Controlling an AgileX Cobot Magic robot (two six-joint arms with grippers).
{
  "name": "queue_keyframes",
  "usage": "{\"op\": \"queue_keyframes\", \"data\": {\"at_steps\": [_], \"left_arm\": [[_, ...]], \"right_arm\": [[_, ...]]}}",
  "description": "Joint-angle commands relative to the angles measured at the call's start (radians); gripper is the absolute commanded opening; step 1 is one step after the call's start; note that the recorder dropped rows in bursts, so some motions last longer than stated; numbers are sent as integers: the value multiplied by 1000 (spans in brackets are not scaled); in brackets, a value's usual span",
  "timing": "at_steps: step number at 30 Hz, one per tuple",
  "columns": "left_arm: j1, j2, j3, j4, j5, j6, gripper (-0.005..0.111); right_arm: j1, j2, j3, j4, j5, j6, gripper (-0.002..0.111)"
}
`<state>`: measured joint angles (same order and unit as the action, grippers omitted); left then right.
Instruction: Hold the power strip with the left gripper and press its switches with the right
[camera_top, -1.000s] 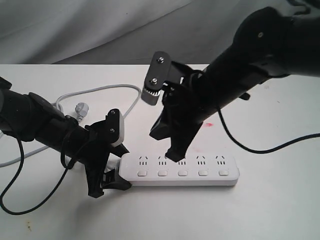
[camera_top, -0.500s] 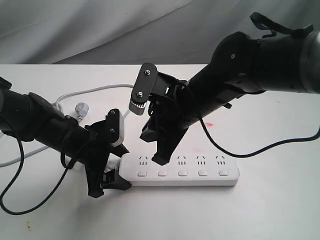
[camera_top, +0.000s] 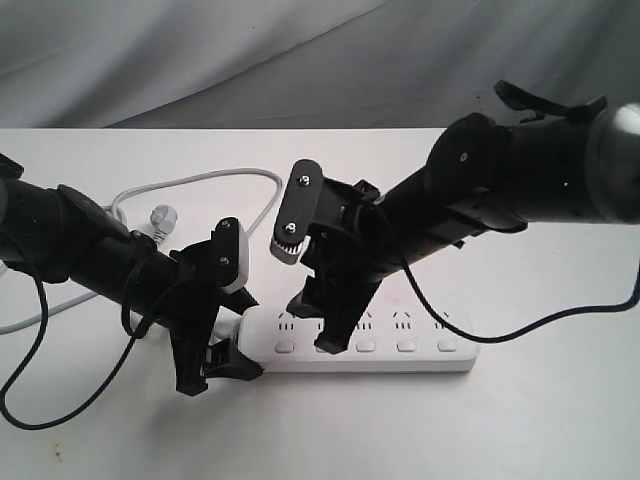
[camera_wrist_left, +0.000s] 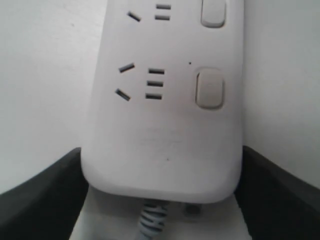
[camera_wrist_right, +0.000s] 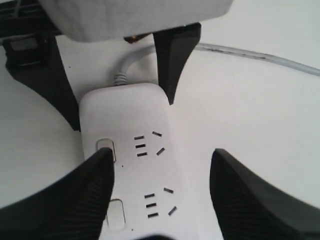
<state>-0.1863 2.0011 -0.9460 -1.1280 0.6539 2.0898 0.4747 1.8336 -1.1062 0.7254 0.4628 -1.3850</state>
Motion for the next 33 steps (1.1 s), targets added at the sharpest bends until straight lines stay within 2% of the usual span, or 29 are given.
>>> {"op": "queue_keyframes", "data": {"at_steps": [1,17,33], "left_arm": [[-4,1,-3,-14,-2,4,44],[-4,1,-3,-14,-2,4,44],[-4,1,-3,-14,-2,4,44]], "right_arm": [[31,32,4,92,-36,-153,54],[63,93,-1,97,-138,-241,54],[69,114,-1,97,-138,-252,54]]}}
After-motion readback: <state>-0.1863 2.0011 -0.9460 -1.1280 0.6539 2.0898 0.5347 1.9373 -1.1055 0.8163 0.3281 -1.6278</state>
